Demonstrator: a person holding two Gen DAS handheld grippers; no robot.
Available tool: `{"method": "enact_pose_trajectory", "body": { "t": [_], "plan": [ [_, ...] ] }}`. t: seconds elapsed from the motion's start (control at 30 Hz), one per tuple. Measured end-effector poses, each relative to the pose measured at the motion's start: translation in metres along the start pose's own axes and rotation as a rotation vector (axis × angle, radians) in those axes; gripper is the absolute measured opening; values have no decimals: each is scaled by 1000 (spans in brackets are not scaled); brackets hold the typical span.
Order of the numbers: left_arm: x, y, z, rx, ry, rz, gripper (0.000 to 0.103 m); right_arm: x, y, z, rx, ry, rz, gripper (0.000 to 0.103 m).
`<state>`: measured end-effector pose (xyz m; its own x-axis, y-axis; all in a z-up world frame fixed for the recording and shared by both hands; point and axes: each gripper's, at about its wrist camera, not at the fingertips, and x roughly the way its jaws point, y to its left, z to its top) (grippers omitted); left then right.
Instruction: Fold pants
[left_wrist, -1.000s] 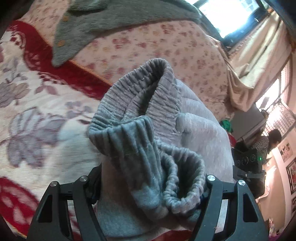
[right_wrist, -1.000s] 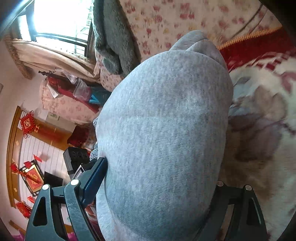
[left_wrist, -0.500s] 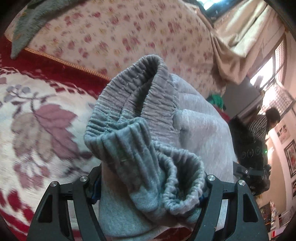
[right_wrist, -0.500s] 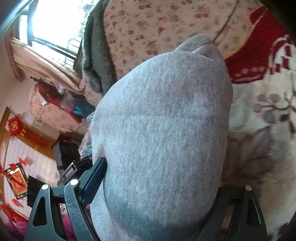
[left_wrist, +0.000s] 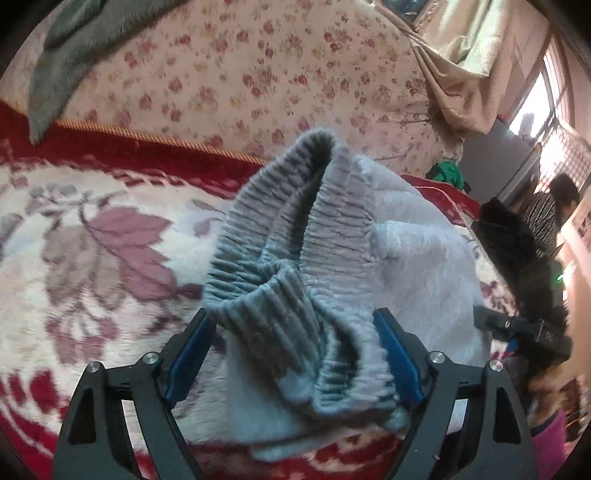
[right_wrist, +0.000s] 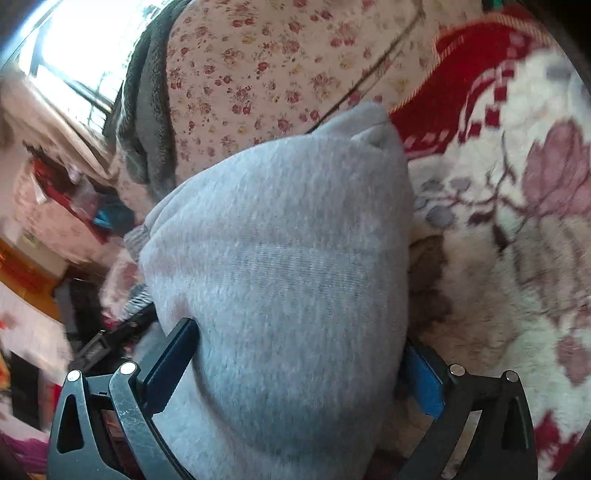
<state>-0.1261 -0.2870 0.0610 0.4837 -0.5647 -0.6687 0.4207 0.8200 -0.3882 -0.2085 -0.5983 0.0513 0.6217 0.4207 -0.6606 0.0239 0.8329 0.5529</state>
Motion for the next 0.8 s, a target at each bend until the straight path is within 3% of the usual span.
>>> {"method": "enact_pose_trajectory", "body": {
  "t": [0.13,0.23,0.3,0.37,0.5,0.63,0.8],
  "plan": [
    [-20,-8,0,65,-34,46,86,-11,27,3,-107,-70,-169,103],
    [-33,-16,2,96,-69,83,86,-22,58,1,-260,-137,-335,103],
    [-41,-23,4,122,-90,108,86,-28,67,-1,-325,-164,-390,103],
    [-46,-30,5,145,-108,130,86,-35,76,-2,-349,-208,-402,103],
    [-48,-44,7,187,-124,174,86,-42,78,-1,-263,-265,-365,103],
    [-47,-60,11,216,-139,197,86,-43,76,-5,-197,-267,-314,103],
    [-44,-76,15,227,-145,216,86,-46,85,-12,-215,-304,-321,103]
  ]
}}
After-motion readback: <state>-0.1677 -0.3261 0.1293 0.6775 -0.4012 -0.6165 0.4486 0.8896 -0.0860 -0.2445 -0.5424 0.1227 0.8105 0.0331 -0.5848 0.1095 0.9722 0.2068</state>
